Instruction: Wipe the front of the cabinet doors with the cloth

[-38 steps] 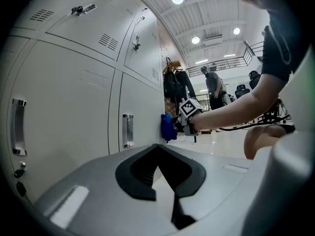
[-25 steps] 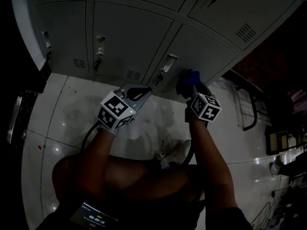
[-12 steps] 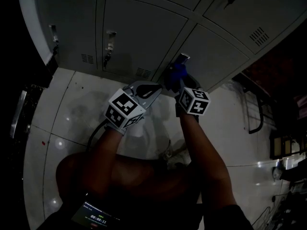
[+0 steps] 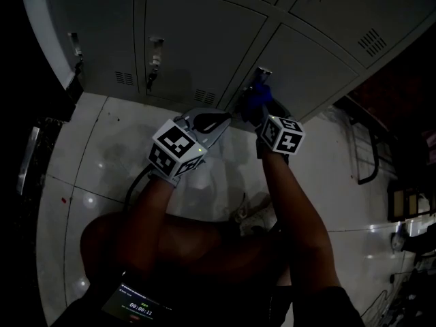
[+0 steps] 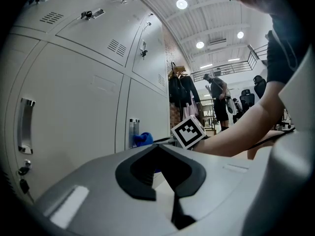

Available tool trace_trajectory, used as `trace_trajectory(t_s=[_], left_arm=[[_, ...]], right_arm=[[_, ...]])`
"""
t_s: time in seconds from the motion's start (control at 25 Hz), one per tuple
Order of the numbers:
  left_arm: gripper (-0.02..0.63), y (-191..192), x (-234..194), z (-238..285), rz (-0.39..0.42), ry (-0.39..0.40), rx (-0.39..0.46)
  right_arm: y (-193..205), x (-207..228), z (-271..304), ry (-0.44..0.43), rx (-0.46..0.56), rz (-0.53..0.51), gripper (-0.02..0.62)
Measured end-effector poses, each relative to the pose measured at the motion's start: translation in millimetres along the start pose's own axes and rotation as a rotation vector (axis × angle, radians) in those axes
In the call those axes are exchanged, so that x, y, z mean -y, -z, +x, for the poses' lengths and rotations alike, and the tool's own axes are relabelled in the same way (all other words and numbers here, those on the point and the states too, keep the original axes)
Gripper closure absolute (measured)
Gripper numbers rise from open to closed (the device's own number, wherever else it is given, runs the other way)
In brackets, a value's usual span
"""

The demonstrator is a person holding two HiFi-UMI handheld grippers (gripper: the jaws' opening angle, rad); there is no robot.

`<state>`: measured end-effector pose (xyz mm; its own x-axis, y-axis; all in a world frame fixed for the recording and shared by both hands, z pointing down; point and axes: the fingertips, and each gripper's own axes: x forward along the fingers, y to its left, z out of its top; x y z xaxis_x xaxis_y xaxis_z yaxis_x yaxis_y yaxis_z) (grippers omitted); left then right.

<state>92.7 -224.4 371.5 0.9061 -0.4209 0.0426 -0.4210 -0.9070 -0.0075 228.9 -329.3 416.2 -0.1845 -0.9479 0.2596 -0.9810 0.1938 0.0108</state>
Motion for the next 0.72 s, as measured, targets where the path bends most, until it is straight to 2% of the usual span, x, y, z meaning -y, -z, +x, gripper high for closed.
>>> trace_trajectory(t_s=[0.44,0.72], left_arm=[[0.606,4.2,2.9,2.1,0.011,0.006,-0.018],[0.606,5.7,4.5,4.7,0.013,0.012,-0.024]], right_arm=[[10.0,77.6,-34.0,0.121,-0.029,-0.015,0.518],[24.8,147.5,-63.2,0.256,-0.035,0.039,0.518]])
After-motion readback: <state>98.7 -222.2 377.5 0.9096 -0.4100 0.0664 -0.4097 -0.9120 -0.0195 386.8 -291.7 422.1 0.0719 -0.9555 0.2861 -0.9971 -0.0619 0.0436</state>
